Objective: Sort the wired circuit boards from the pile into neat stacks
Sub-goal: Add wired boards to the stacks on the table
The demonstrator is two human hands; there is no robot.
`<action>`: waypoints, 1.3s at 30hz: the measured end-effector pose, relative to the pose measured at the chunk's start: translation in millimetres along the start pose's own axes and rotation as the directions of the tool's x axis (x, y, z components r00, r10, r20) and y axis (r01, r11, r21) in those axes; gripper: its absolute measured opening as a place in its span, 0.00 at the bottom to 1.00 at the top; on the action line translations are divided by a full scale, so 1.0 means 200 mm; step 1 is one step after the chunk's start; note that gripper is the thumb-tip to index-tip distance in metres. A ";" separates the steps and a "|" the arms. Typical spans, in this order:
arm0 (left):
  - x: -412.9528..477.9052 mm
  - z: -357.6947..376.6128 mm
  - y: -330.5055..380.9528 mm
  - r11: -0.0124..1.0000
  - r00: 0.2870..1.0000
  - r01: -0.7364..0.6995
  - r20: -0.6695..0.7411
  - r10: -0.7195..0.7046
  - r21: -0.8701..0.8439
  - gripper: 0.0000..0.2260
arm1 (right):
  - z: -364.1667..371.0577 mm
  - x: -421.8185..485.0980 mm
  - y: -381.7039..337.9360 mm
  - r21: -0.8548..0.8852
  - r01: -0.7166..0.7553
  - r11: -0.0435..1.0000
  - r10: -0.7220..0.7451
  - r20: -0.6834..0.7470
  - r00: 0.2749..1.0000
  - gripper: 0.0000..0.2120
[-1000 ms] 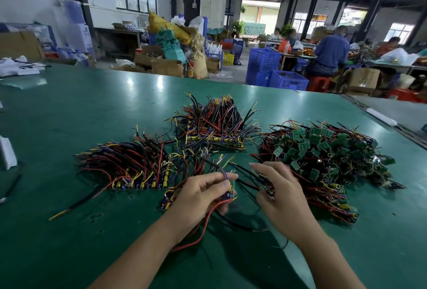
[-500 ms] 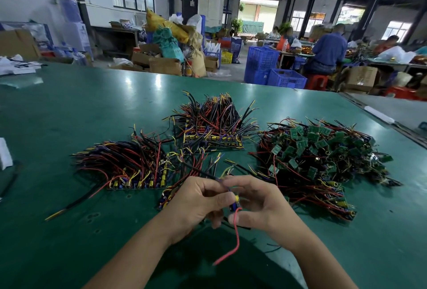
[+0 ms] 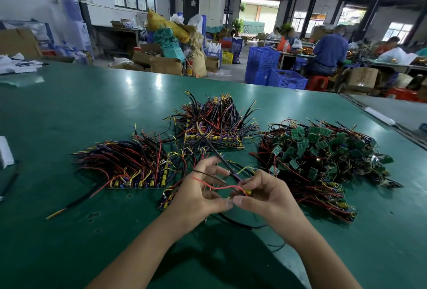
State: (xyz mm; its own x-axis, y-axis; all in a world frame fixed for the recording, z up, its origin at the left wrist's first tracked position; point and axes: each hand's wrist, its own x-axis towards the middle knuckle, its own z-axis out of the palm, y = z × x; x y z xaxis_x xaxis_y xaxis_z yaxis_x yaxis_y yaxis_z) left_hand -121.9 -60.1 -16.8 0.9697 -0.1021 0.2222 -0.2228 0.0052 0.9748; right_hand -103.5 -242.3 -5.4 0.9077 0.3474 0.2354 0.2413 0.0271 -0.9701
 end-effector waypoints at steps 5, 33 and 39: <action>-0.01 -0.02 0.02 0.998 0.994 -0.013 0.103 0.020 -0.062 0.31 | -0.01 -0.01 0.00 -0.129 -0.078 0.989 0.092 0.102 0.991 0.19; 0.01 0.05 -0.06 0.997 0.997 0.058 -0.053 -0.055 0.055 0.09 | -0.24 0.09 0.02 -0.948 -0.265 0.179 0.440 -0.163 0.883 0.37; 0.02 0.05 -0.06 0.996 0.997 0.069 -0.028 -0.067 0.059 0.09 | -0.13 0.14 0.00 -0.975 -0.185 -0.125 0.285 -0.214 0.934 0.25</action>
State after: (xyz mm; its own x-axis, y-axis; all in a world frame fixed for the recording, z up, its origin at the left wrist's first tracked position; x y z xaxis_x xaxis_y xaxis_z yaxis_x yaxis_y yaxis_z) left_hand -117.0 -69.9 -27.8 0.9849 -0.0742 0.1566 -0.1612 -0.0607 0.9850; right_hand -69.3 -257.4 2.3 0.9902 0.1322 -0.0442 0.1370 -0.9812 0.1357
